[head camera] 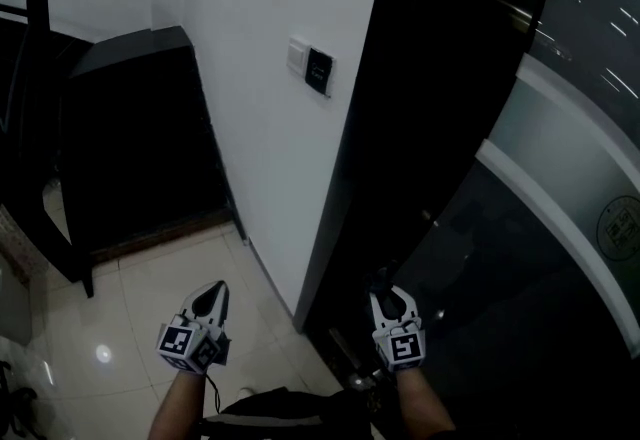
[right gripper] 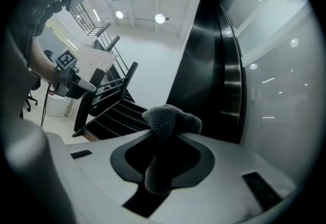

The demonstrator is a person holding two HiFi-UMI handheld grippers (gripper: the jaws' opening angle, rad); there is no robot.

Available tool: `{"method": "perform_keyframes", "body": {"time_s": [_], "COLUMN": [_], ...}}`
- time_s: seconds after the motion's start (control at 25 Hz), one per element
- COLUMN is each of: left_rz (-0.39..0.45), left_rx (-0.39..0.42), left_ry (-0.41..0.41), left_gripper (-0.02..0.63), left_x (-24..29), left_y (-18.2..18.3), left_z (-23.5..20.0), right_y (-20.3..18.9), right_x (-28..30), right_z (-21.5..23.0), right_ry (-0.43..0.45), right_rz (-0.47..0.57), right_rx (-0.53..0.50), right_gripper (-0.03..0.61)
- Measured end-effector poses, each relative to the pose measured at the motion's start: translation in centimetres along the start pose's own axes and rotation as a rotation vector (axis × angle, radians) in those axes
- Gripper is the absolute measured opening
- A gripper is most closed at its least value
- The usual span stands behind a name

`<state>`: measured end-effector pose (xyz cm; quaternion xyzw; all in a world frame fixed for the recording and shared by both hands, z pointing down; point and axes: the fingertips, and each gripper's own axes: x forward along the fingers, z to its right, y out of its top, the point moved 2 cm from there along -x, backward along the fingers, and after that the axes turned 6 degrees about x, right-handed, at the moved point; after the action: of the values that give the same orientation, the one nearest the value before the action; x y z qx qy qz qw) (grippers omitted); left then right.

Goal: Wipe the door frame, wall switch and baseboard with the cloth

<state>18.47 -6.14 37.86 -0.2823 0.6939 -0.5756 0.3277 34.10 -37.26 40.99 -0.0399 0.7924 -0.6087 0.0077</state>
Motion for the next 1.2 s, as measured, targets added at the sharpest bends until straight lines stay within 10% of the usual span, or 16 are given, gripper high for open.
{"method": "perform_keyframes", "body": {"time_s": [0.36,0.64,1.2], "left_rz": [-0.002,0.026,0.031], "left_rx": [-0.031,0.012,0.013], "left_ry": [0.048,0.219,0.642], "left_gripper": [0.002,0.002,0.002], "left_x": [-3.1,-8.1,-24.2], "left_y": [0.3,2.1,2.8], "left_z": [-3.2,-11.5,-27.8], "right_y": [2.5,6.6,8.8], "right_x": [1.7,10.1,25.7], "right_z": [-4.7,-15.1,-35.8], "right_ry": [0.078,0.314,0.685], "right_rz": [0.043,0.129,0.165], "right_rx": [-0.001,-0.16,-0.037], "right_gripper": [0.083,0.083,0.083]}}
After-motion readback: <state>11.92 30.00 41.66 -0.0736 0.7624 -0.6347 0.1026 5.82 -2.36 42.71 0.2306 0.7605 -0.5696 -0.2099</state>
